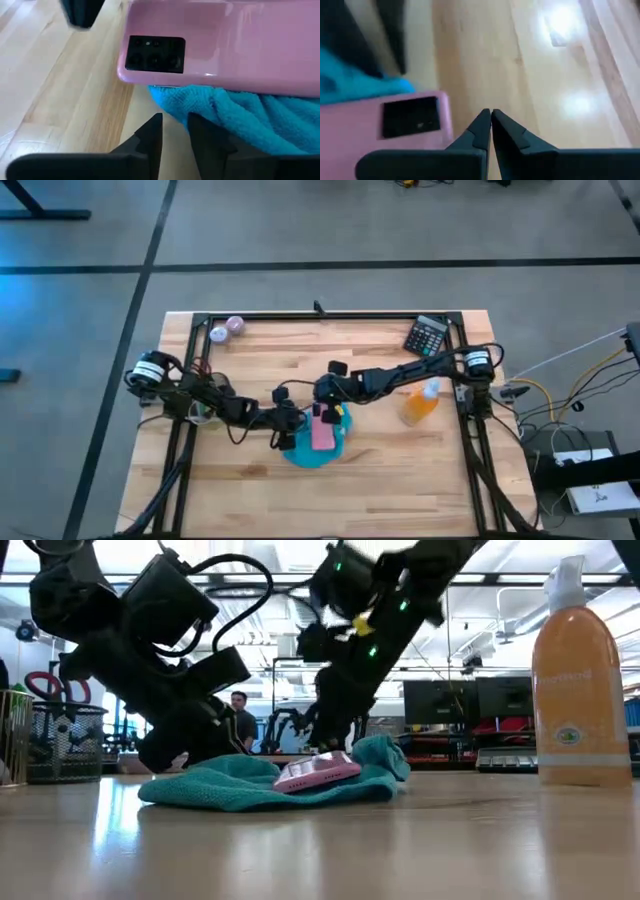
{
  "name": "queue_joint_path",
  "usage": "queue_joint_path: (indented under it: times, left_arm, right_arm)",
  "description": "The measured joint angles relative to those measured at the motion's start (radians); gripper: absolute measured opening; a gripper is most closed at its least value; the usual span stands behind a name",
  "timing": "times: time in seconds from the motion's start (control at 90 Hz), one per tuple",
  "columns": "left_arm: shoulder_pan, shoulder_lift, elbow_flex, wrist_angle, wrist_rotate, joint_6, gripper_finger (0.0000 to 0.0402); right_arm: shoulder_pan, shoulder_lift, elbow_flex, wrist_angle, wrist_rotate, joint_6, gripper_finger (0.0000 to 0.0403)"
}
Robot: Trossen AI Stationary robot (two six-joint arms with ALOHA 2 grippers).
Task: Apply microfiber cloth
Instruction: Wipe the pink cellphone with the blue microfiber cloth
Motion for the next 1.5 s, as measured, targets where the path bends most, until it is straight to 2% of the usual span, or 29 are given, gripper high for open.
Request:
queue_joint_path:
  times: [0.222, 0.356, 0.478, 0.711, 0.967, 1.044, 1.256, 1.5]
  left_arm:
    - [0.0, 0.0, 0.0, 0.002, 0.0, 0.008, 0.0077]
    - [0.0, 0.0, -0.001, 0.004, -0.001, 0.008, 0.0075]
    - [0.0, 0.0, -0.001, 0.009, -0.001, 0.008, 0.0075]
    - [0.0, 0.0, -0.001, 0.01, -0.001, 0.008, 0.0074]
    - [0.0, 0.0, -0.001, 0.01, -0.001, 0.008, 0.0074]
    - [0.0, 0.0, -0.001, 0.01, -0.001, 0.008, 0.0074]
    - [0.0, 0.0, -0.001, 0.011, -0.002, 0.009, 0.0074]
    - [0.001, 0.0, -0.001, 0.013, -0.002, 0.009, 0.0074]
  right_arm:
    - [0.033, 0.007, 0.012, -0.003, -0.172, 0.045, 0.0]
    - [0.073, -0.001, 0.038, -0.019, -0.189, 0.03, 0.0]
    - [0.084, -0.013, 0.062, -0.036, -0.135, -0.01, 0.0]
    - [0.048, -0.016, 0.067, -0.062, 0.107, -0.046, 0.0]
    - [-0.012, 0.036, 0.064, -0.069, 0.096, -0.045, 0.0]
    - [-0.023, 0.055, 0.064, -0.082, 0.065, -0.034, 0.0]
    - [-0.01, 0.064, 0.064, -0.085, -0.154, -0.005, 0.0]
    - [0.018, 0.028, 0.074, -0.109, -0.178, 0.001, 0.0]
